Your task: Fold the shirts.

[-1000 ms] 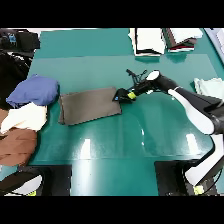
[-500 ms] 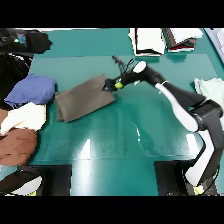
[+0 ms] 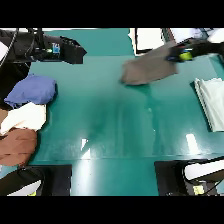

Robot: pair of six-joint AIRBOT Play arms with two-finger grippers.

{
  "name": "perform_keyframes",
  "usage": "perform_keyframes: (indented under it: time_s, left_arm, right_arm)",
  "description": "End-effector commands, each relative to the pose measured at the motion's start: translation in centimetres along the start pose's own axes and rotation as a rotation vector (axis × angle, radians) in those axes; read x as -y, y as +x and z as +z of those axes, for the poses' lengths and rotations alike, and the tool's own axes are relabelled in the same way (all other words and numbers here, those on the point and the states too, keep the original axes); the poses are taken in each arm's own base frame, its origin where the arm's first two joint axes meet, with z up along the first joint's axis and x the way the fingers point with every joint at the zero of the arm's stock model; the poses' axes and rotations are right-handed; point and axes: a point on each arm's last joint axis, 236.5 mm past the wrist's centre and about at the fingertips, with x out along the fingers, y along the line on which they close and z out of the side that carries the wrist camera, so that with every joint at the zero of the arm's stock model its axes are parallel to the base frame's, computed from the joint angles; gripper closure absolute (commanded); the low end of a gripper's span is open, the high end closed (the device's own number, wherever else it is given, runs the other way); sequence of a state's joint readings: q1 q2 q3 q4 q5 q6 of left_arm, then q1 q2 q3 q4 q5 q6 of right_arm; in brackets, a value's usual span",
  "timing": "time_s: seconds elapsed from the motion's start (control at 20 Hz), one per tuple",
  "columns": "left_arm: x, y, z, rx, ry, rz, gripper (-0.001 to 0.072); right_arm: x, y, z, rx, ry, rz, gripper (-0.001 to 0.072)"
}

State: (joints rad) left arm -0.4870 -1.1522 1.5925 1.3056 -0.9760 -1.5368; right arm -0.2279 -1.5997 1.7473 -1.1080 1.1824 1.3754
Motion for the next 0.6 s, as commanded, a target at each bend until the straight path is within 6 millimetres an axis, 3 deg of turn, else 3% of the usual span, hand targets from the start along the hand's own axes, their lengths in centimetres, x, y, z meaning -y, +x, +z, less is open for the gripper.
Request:
perform_keyframes:
  time_s: [0.0, 0.1, 0.2, 0.35, 0.55]
  left_arm:
    - [1.5, 0.1, 0.5, 0.023, -0.02, -0.037, 0.0682]
    - [1.4, 0.1, 0.9, 0.042, -0.037, -0.036, 0.0681]
    - [1.4, 0.1, 1.5, 0.064, -0.039, -0.036, 0.0682]
    - [1.4, 0.3, 1.8, 0.078, -0.042, -0.037, 0.0682]
    - [1.5, 0.2, 2.1, 0.091, -0.045, -0.041, 0.0682]
  right_arm:
    - [13.4, -9.0, 0.8, 0.128, 0.194, -0.218, 0.0695]
    - [18.6, -11.9, -0.1, 0.167, 0.285, -0.284, 0.0695]
    - [21.8, -13.7, -0.8, 0.198, 0.355, -0.311, 0.0695]
    - [23.4, -15.5, -0.1, 0.286, 0.417, -0.289, 0.0695]
    - [22.4, -16.6, 1.7, 0.365, 0.433, -0.235, 0.0695]
